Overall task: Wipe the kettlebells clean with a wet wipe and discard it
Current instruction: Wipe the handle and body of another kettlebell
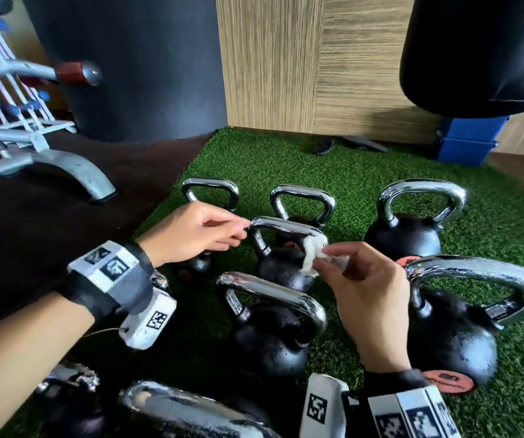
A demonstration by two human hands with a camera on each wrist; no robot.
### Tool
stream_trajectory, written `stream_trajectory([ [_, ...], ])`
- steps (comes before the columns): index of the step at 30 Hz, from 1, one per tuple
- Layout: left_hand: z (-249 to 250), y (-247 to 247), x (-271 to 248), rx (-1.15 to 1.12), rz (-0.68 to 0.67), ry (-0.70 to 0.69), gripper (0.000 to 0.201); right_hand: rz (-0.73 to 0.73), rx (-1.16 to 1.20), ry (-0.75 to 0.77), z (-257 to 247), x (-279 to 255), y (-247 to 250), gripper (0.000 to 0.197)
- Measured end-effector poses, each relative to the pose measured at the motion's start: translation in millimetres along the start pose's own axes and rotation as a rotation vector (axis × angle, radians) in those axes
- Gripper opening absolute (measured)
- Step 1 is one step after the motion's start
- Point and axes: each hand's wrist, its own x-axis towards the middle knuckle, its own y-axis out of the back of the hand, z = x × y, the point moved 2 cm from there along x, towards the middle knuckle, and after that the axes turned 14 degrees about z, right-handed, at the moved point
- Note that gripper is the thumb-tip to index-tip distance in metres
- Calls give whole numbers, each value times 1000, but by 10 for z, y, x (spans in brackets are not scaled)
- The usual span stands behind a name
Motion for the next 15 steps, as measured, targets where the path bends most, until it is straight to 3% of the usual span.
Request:
stream_trajectory([
  [2,270,-92,-40,-158,-136,92,30,-41,41,60,-109,36,-85,16],
  [6,467,-286,-107,-299,-271,141,27,-74,89,93,-230,97,-197,19],
  [11,459,-362,-138,-416,-242,87,32,-57,141,88,-274,144,-251,36],
  [15,385,-409,-157,-360,-166,54,26,-192,109,155,-255,92,-203,38],
])
